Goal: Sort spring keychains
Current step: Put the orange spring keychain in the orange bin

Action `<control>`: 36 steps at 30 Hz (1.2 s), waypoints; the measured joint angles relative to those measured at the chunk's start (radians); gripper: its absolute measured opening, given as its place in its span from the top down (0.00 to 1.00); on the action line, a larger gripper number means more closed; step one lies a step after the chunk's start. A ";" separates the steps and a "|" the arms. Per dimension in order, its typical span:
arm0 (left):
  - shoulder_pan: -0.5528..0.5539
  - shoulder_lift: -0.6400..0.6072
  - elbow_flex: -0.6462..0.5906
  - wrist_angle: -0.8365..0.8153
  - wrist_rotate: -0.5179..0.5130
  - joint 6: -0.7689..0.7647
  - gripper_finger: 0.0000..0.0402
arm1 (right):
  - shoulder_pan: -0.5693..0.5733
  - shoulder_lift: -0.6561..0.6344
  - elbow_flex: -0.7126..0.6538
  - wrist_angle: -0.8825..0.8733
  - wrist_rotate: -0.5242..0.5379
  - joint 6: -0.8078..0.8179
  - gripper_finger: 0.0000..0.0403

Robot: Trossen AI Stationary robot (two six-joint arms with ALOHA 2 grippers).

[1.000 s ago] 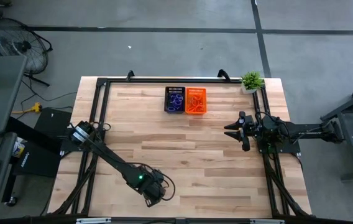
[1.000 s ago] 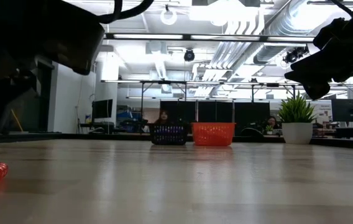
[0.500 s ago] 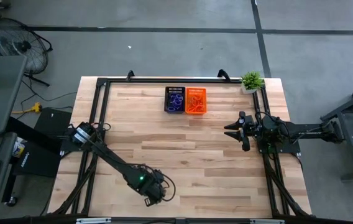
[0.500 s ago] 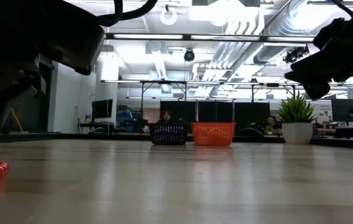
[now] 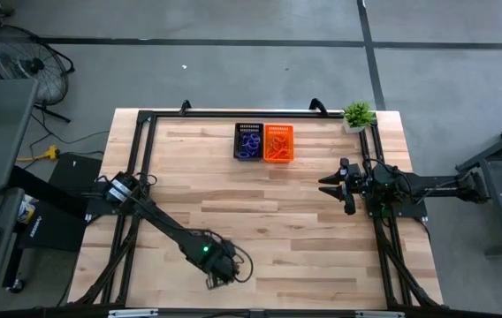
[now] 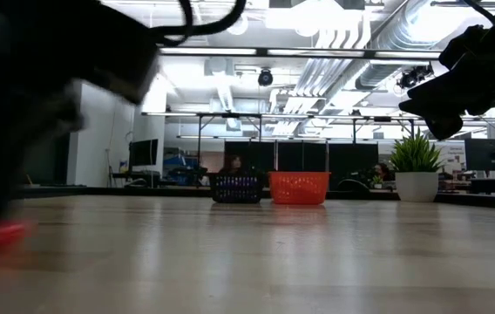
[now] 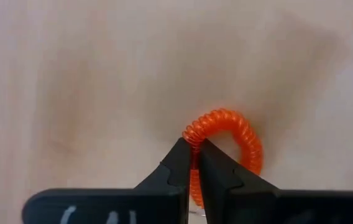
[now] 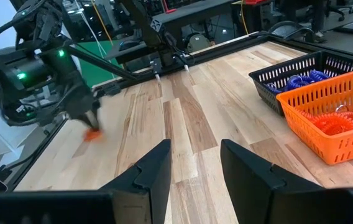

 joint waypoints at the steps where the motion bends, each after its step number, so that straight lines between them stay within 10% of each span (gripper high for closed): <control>1: 0.005 -0.011 -0.001 -0.014 -0.048 0.012 0.97 | 0.000 0.000 0.000 0.000 0.000 0.000 0.67; 17: 0.236 -0.252 0.013 -0.029 -0.330 0.181 0.98 | 0.000 0.000 0.000 0.000 0.000 0.000 0.67; 36: 0.859 -0.241 0.025 0.387 -0.085 0.347 0.97 | 0.000 0.000 0.000 0.000 0.000 0.000 0.67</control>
